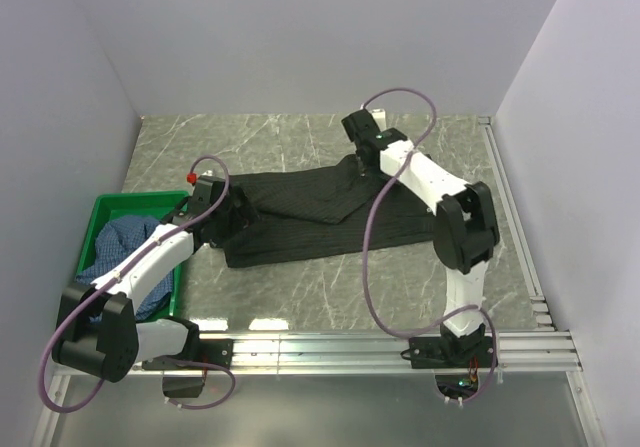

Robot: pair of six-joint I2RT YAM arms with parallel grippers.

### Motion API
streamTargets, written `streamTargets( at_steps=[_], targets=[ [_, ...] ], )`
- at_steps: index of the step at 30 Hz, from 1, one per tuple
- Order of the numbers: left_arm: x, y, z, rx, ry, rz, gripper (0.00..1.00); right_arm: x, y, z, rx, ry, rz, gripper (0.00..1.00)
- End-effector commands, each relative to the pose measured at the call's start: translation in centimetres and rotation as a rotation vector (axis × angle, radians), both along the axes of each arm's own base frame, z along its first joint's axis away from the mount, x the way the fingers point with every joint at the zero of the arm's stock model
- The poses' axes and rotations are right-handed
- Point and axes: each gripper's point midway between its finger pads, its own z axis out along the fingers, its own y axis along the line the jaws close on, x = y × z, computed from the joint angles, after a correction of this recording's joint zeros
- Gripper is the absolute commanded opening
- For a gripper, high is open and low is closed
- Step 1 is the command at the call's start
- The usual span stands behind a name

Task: Fold and stack the long sleeve shirts
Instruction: Fold the shirt

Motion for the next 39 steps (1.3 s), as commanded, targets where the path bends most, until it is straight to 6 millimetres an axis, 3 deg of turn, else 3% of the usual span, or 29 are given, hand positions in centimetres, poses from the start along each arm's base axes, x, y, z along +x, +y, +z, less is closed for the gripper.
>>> streamTargets(
  at_steps=[1,6,7,14,21,27,30,32,36,39],
  targets=[
    [0.8,-0.5,1.4,-0.018,-0.041,0.002,0.96,-2.7,1.0,5.2,0.075,0.027,0.079,0.0],
    [1.1,0.6,2.8,0.025,-0.075,0.027,0.97,-8.3,3.8,8.1,0.234,0.119,0.191,0.0],
    [1.1,0.8,3.3,0.036,-0.086,0.03,0.97,-9.9,5.6,8.5,0.289,0.154,0.253,0.0],
    [1.7,4.5,7.3,0.136,-0.174,0.122,0.98,-20.5,11.4,13.0,0.431,0.3,0.626,0.0],
    [1.4,8.8,12.0,0.246,-0.306,0.208,0.99,-29.8,16.6,14.6,0.544,0.468,0.941,0.0],
    [0.0,12.5,14.1,0.369,-0.391,0.328,0.99,-38.0,20.5,15.1,0.624,0.665,1.216,0.0],
    [-0.4,13.1,14.5,0.372,-0.427,0.358,0.99,-40.2,21.5,15.7,0.669,0.711,1.292,0.0],
    [-0.5,13.2,14.1,0.37,-0.431,0.365,0.99,-40.6,21.9,15.7,0.685,0.728,1.313,0.0],
    [-0.4,13.0,12.9,0.366,-0.404,0.349,0.99,-40.2,22.8,15.6,0.673,0.731,1.34,0.0],
    [-0.3,12.8,12.2,0.364,-0.388,0.339,0.99,-38.4,23.5,15.2,0.652,0.689,1.319,0.0]
  ],
)
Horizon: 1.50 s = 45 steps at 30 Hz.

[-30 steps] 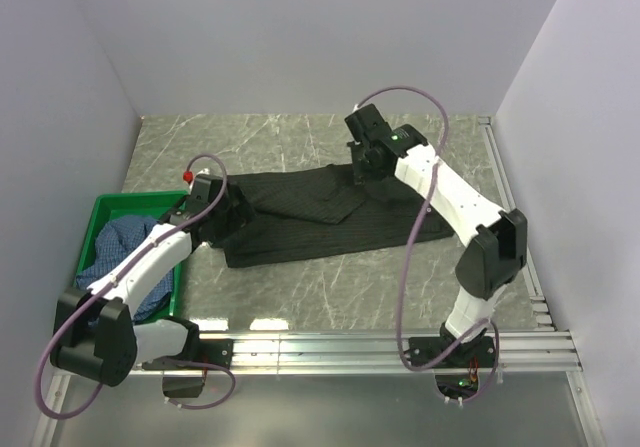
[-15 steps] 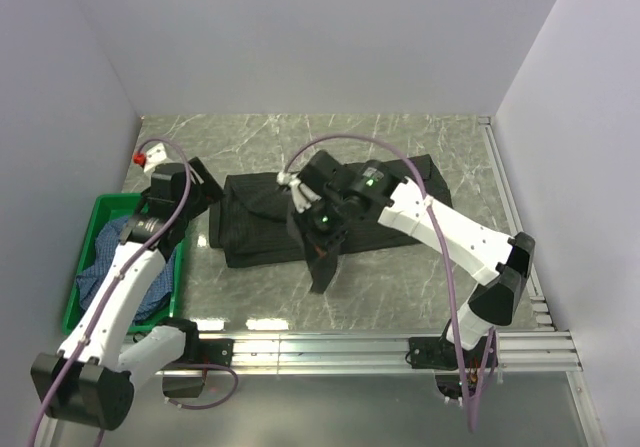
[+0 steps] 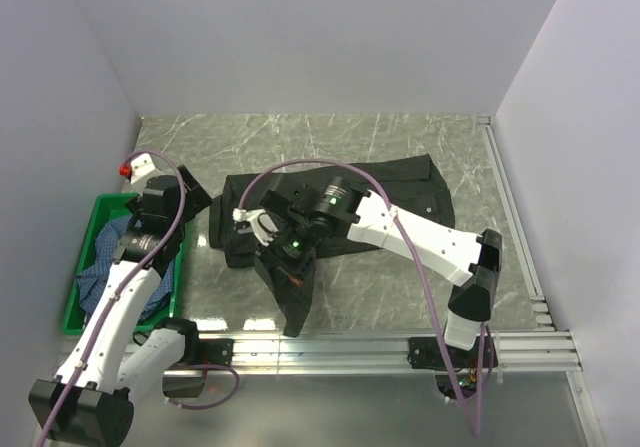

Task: Fold and stack the long sleeve shirts
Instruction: Fold the shirt

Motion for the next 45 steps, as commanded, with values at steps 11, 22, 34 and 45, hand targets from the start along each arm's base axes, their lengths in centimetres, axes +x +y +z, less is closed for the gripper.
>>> streamTargets(
  at_steps=[11,22,34,45],
  targets=[
    [0.5,-0.2,-0.5,0.021,-0.005,-0.033,0.99,19.0,-5.6,-1.2,0.062,0.034,-0.498,0.0],
    [0.9,-1.1,-0.9,0.015,0.004,-0.093,0.99,30.3,-15.8,-5.2,0.029,0.078,-0.933,0.0],
    [1.5,-2.1,-1.8,0.008,0.037,-0.153,0.99,35.2,-22.5,-11.3,-0.119,0.133,-1.185,0.0],
    [1.9,-3.4,-2.9,-0.01,0.075,-0.227,0.98,40.0,-26.4,-13.8,-0.278,-0.031,-1.307,0.09]
  ],
)
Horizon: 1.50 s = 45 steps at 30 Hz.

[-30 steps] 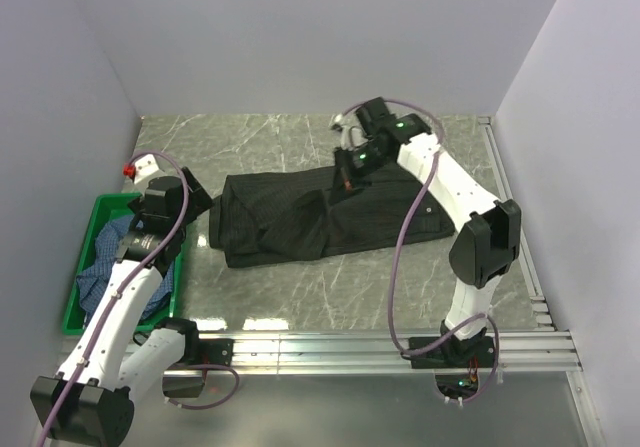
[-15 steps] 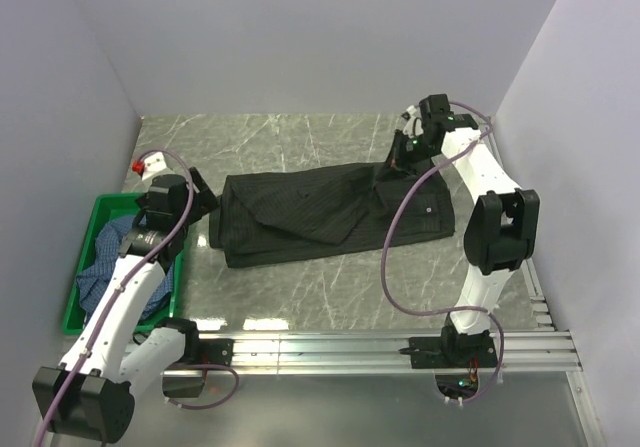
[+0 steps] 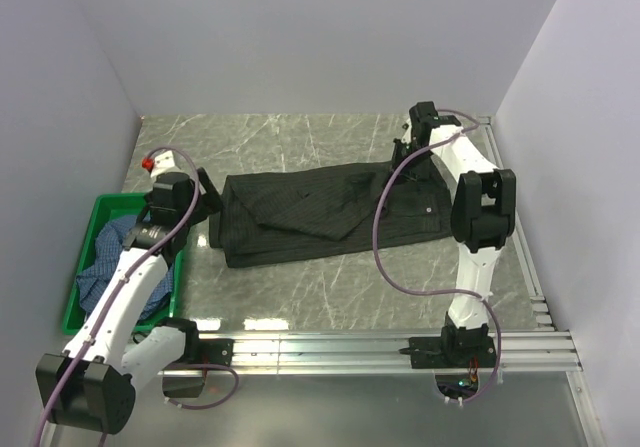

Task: Fold and stack the long sleeve shirts
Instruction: Fold the shirt

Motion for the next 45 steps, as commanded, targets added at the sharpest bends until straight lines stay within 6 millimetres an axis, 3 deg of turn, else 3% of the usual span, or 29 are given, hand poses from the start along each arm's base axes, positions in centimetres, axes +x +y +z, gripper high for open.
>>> streamTargets(
  at_steps=[1,7,9,10,11,13,14,17,25,33,40,41,45],
  targets=[
    [0.6,-0.7,0.4,-0.005,-0.019,-0.048,0.98,3.7,-1.7,2.4,-0.091,-0.134,-0.048,0.13],
    [0.7,-0.9,0.0,-0.006,-0.003,-0.065,0.98,5.7,-4.2,1.4,-0.222,-0.154,-0.126,0.33],
    [0.7,-1.0,-0.1,-0.007,0.0,-0.067,0.98,5.6,-3.9,2.1,-0.202,-0.197,-0.107,0.36],
    [0.7,-1.1,-0.2,-0.012,0.003,-0.069,0.98,5.4,-3.5,1.4,-0.185,-0.214,-0.094,0.38],
    [0.7,-1.2,-0.4,-0.014,0.008,-0.071,0.98,5.2,-3.3,3.0,-0.166,-0.266,-0.088,0.42],
    [0.8,-1.6,-0.6,-0.032,0.019,-0.086,0.98,4.8,-3.3,2.5,-0.154,-0.314,-0.085,0.48],
    [0.8,-1.9,-0.7,-0.044,0.027,-0.094,0.98,4.6,-3.5,3.8,-0.152,-0.359,-0.094,0.51],
    [1.2,-3.3,-0.6,-0.107,0.051,-0.132,0.98,4.1,-3.5,3.4,-0.128,-0.381,-0.1,0.54],
    [2.0,-6.0,-2.0,-0.257,0.123,-0.138,0.95,4.8,-4.7,0.1,0.033,-0.351,-0.255,0.54],
    [4.5,-8.0,-4.2,-0.36,0.17,-0.119,0.94,6.3,-5.1,-2.5,0.043,-0.339,-0.297,0.5],
    [5.8,-8.8,-7.3,-0.418,0.204,-0.081,0.94,6.7,-4.5,-4.5,0.081,-0.319,-0.303,0.5],
    [5.8,-8.8,-7.9,-0.423,0.215,-0.077,0.94,7.0,-5.7,-4.4,0.081,-0.326,-0.33,0.5],
    [5.8,-9.0,-10.0,-0.436,0.257,-0.057,0.94,6.9,-5.7,-4.6,0.08,-0.301,-0.333,0.48]
  ],
)
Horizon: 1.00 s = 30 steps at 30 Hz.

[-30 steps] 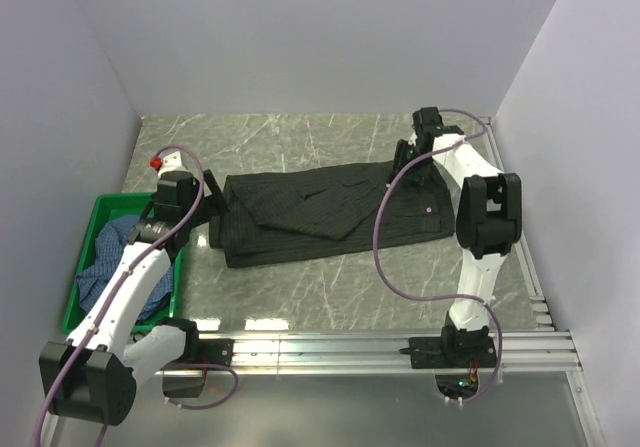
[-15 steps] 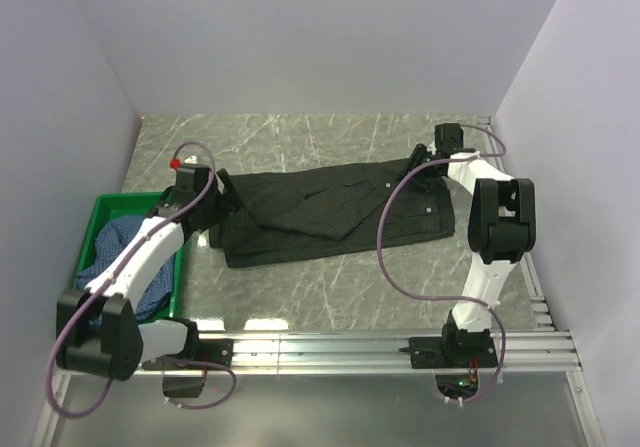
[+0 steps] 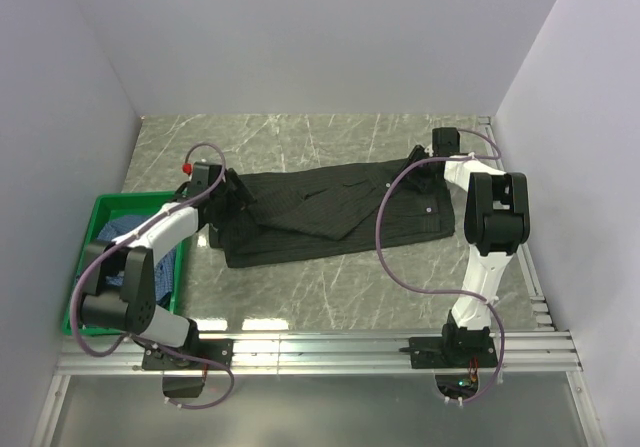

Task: Fold and stack the long sleeve shirts
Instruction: Fold the shirt

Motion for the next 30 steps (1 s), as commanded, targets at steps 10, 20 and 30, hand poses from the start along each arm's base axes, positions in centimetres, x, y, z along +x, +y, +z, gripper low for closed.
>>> streamTargets(
  at_steps=[10,20,30],
  targets=[
    [-0.9,-0.7,-4.1,-0.055,0.069,0.033,0.94,-0.3,0.7,0.9,0.028,-0.011,0.059,0.44],
    [-1.2,-0.6,-4.5,-0.051,0.081,0.032,0.94,-0.5,1.5,0.5,0.046,0.003,0.1,0.38],
    [-1.4,-0.3,-4.9,-0.039,0.093,0.038,0.94,-1.2,2.8,0.0,-0.008,0.023,0.186,0.42]
  ],
)
